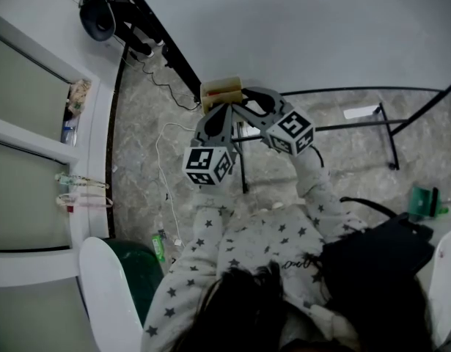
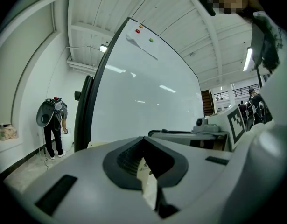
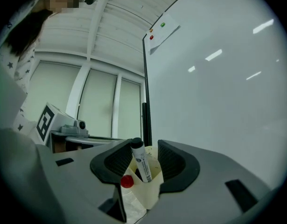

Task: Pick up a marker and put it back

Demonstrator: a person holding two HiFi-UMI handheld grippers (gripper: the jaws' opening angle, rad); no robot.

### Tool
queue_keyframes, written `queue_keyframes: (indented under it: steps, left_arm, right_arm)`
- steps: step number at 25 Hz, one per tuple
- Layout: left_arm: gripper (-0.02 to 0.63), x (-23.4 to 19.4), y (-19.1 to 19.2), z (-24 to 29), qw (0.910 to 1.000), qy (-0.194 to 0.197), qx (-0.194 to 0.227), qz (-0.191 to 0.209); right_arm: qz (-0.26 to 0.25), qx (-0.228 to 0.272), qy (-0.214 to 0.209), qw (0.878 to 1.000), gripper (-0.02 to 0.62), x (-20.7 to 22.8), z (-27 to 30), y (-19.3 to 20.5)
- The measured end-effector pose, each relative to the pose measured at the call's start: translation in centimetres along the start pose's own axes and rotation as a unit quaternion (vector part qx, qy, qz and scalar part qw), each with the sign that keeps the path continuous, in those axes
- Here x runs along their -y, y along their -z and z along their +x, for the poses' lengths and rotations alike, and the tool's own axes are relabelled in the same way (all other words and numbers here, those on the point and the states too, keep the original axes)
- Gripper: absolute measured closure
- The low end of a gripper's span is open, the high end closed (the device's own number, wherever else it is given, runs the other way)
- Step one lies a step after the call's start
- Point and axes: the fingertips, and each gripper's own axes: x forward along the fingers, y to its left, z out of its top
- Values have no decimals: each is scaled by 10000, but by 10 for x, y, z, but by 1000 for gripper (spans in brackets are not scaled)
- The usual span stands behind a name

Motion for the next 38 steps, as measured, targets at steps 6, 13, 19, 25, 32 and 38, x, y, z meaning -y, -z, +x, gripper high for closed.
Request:
queue_keyframes:
  steps: [6, 13, 19, 25, 32, 38]
  left_arm:
    - [605, 2, -12, -3, 9999, 52, 123, 62]
    - [606, 15, -48, -12, 9992, 171, 224, 295]
    - [605, 32, -85, -28, 9975, 394, 337, 478]
    - [604, 43, -102, -35, 9964, 534, 374, 542]
    - [604, 49, -97, -31, 9959, 641, 378, 510]
    - [604, 47, -92, -32, 9967, 584, 304, 485]
  right_arm:
    - [-116, 140, -25, 9998, 440, -4, -6, -21]
    - [-298, 337, -29, 9990, 442, -9, -23, -59]
    - [-309, 400, 40, 9987, 524, -19, -38, -89]
    - [-209, 416, -41, 9989, 589, -31, -42, -105]
    - [-211, 353, -91, 9991, 589, -34, -41, -104]
    - [-182, 283, -67, 9994, 589, -32, -40, -96]
